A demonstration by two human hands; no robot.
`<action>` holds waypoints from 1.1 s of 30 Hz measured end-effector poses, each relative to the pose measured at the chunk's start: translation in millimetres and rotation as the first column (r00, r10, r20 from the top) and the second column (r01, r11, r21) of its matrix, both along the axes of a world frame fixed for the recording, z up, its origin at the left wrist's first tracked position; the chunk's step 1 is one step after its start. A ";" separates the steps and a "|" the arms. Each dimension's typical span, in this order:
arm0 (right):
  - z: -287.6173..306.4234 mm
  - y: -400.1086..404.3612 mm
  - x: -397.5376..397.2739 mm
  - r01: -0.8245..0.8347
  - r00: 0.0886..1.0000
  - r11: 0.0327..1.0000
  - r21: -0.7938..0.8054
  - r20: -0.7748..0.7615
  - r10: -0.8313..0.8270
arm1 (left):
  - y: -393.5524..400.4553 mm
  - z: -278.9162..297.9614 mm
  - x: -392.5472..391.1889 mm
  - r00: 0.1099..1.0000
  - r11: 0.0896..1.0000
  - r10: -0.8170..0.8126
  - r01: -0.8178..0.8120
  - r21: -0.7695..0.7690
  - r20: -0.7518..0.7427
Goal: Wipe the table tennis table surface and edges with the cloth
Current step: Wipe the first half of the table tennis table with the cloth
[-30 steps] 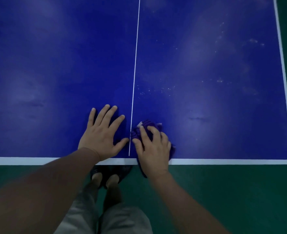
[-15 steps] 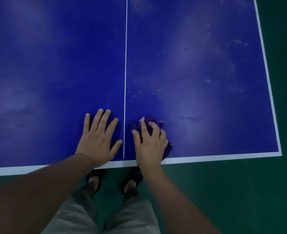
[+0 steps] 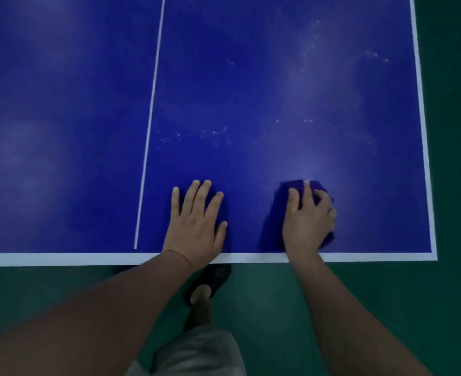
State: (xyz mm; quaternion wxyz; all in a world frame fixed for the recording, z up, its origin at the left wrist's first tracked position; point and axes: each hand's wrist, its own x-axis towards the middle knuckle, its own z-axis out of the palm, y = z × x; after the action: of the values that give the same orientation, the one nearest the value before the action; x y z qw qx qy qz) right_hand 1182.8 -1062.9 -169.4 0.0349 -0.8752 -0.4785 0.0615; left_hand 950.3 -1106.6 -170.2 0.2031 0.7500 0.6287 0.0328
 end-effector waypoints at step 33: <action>-1.5 -22.3 -53.6 -0.340 0.937 0.936 0.092 -0.055 0.346 | 3.7 -11.7 27.9 0.985 0.986 0.158 -0.153 0.072 -0.069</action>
State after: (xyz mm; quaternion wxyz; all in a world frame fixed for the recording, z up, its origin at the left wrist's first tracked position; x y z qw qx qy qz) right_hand 1129.2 -1085.2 -170.9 0.0759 -0.7735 -0.6244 0.0779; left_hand 978.2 -1102.9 -181.8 0.1512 0.7058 0.6909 0.0412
